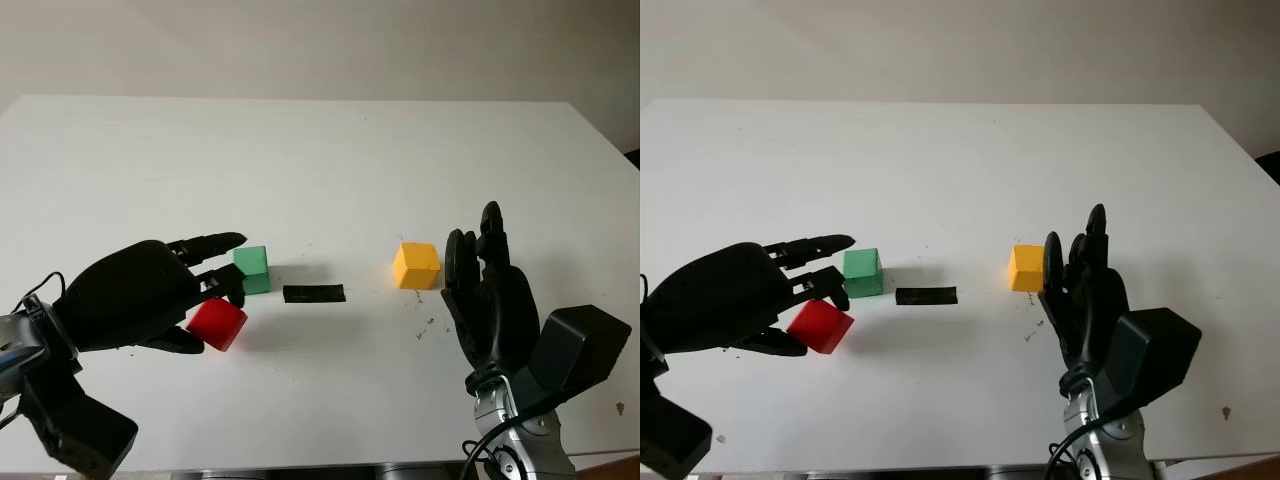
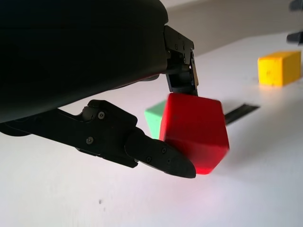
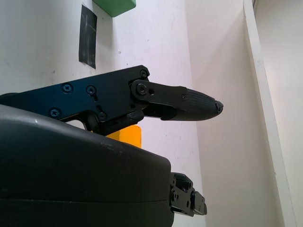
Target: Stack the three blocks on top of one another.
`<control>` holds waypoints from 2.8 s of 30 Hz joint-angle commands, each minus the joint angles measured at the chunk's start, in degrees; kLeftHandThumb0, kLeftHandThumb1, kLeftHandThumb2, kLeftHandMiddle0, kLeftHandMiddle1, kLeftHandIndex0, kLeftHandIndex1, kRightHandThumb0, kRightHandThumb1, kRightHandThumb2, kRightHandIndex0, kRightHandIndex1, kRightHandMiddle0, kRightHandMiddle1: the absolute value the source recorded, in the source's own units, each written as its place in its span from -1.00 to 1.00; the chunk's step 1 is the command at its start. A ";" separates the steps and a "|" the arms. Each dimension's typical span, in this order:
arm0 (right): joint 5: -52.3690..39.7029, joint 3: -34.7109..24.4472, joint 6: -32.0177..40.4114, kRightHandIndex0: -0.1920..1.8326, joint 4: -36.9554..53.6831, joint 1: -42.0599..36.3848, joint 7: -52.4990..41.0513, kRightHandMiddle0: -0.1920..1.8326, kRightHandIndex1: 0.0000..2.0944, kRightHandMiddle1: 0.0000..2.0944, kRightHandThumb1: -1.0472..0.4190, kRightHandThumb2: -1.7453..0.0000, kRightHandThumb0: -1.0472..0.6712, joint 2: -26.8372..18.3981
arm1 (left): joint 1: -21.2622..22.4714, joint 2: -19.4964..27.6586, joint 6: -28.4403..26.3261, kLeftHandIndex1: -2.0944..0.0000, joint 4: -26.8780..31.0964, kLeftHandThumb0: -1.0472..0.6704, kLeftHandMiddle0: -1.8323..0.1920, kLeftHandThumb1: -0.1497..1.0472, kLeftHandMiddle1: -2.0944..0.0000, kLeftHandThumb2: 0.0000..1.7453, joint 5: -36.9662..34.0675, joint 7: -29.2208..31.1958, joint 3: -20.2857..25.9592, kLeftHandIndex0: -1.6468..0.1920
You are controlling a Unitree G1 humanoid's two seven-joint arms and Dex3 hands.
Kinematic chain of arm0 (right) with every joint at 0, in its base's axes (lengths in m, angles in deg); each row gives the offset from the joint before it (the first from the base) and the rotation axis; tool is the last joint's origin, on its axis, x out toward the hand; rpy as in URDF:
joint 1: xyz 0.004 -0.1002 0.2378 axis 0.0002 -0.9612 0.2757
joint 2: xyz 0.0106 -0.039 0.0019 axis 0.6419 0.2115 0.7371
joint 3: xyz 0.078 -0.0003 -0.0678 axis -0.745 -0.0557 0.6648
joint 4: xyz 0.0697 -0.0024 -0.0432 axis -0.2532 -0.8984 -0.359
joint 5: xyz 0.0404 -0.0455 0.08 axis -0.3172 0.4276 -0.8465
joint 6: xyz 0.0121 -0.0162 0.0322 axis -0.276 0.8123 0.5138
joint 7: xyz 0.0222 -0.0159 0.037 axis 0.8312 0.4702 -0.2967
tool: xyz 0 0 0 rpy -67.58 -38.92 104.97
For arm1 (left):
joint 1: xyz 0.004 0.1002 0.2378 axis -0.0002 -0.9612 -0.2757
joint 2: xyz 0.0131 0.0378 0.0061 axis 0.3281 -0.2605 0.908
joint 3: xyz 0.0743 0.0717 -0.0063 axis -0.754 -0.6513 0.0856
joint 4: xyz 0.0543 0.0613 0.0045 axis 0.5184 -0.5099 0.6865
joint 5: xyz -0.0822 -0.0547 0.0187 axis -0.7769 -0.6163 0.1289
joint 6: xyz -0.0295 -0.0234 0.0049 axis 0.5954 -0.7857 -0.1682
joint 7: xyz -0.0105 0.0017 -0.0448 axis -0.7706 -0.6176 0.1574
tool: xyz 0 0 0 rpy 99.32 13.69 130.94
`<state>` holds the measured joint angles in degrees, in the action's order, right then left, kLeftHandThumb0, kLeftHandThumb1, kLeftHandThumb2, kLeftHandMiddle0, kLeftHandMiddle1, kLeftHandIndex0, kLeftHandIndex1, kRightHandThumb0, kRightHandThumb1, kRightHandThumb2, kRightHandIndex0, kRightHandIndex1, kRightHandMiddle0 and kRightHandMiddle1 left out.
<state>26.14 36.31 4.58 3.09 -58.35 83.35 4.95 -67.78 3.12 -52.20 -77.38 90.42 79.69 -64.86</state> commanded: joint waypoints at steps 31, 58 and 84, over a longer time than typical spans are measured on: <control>2.66 1.74 0.57 -1.00 0.03 1.84 3.44 -0.98 -1.00 -0.95 -1.00 0.50 -0.52 1.17 | 45.95 -20.15 2.25 -0.44 -36.70 -0.29 0.60 1.00 0.96 -0.87 -20.36 24.68 -17.92 0.57; 2.37 1.89 -0.61 -1.00 0.48 0.62 3.45 -0.97 -1.00 -0.95 -1.00 0.51 -0.50 0.85 | 47.85 -24.30 7.90 -0.53 -49.83 -0.26 0.59 1.00 0.95 -0.93 -10.98 21.38 -23.96 0.58; 2.60 2.05 -1.19 -1.00 1.57 -0.70 3.41 -0.97 -1.00 -0.95 -1.00 0.51 -0.50 0.83 | 51.23 -28.81 11.72 -0.38 -58.90 -0.37 0.56 0.96 0.94 -0.94 -2.04 8.39 -27.70 0.46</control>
<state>28.84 38.38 4.04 3.15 -58.69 86.68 5.22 -18.59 -25.74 -40.91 -135.71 87.94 88.47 -91.93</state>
